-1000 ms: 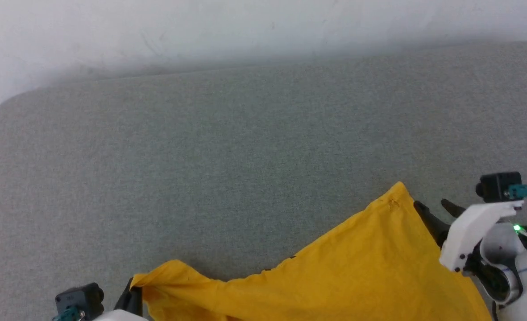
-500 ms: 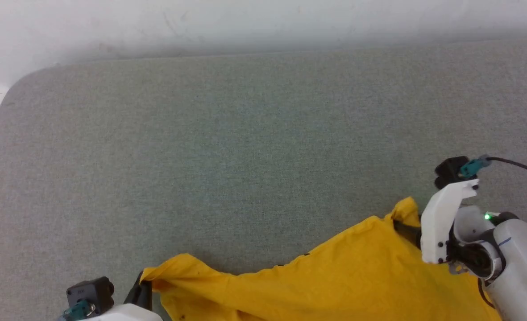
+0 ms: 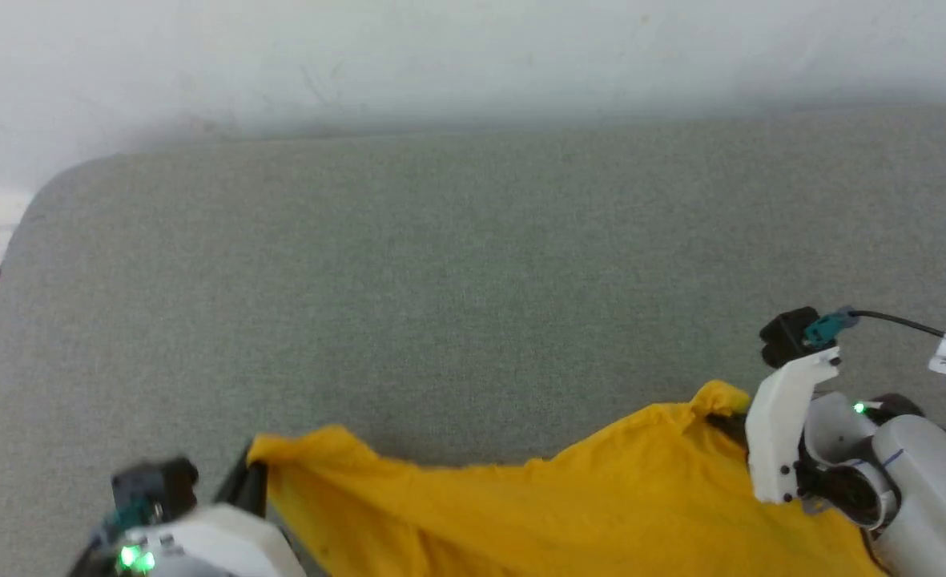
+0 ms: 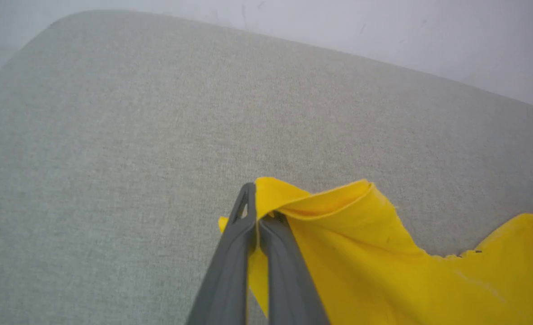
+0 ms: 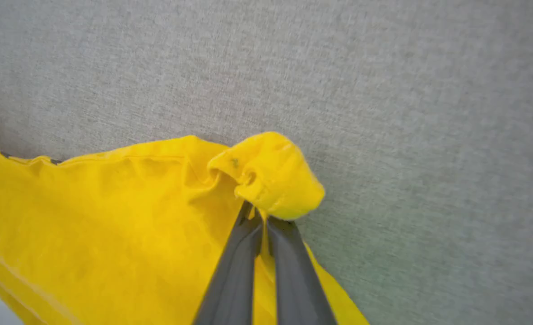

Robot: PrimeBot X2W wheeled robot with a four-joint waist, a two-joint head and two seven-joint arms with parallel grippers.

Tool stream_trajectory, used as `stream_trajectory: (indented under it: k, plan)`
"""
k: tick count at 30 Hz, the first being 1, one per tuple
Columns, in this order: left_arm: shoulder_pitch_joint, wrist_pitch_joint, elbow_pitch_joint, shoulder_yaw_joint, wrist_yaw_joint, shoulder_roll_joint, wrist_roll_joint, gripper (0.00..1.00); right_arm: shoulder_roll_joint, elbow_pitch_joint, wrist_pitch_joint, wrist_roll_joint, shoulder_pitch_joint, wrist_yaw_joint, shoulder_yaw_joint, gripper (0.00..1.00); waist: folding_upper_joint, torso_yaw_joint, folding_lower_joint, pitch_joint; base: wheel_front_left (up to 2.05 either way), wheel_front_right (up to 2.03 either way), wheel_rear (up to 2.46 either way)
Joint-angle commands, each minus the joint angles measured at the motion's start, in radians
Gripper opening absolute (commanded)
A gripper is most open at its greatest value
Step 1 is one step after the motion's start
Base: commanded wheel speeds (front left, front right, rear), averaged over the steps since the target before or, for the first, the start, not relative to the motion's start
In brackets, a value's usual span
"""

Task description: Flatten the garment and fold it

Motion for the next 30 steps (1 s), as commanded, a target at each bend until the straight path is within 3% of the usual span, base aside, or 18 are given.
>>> stream_trajectory:
  k: [1, 8, 14, 22, 30]
  plan:
    - [-0.075, -0.001, -0.004, 0.009, -0.018, 0.026, 0.005, 0.00, -0.023, -0.010, -0.039, -0.021, -0.019, 0.005, -0.006, 0.00, 0.0000, -0.003, 0.0000, -0.049, 0.00, 0.00, 0.00]
    - [-0.362, 0.026, 0.074, 0.017, -0.083, 0.088, 0.024, 0.00, -0.065, -0.009, -0.131, -0.094, -0.133, 0.005, -0.079, 0.00, 0.0000, -0.022, 0.0000, -0.092, 0.00, 0.00, 0.00]
    - [-0.735, -0.019, 0.346, 0.011, -0.161, 0.106, 0.042, 0.00, -0.062, 0.044, -0.189, -0.135, -0.315, 0.005, -0.139, 0.00, 0.0000, -0.057, 0.0000, -0.046, 0.00, 0.00, 0.00]
    - [-1.212, -0.145, 0.669, -0.001, -0.174, 0.110, 0.122, 0.00, -0.048, 0.115, -0.354, -0.192, -0.641, 0.005, -0.182, 0.00, 0.0000, -0.095, 0.0000, 0.118, 0.00, 0.00, 0.00]
    - [-1.558, -0.254, 0.821, -0.015, -0.168, 0.115, 0.178, 0.00, -0.055, 0.221, -0.568, -0.258, -0.942, 0.005, -0.196, 0.00, 0.0000, -0.092, 0.0000, 0.274, 0.00, 0.00, 0.00]
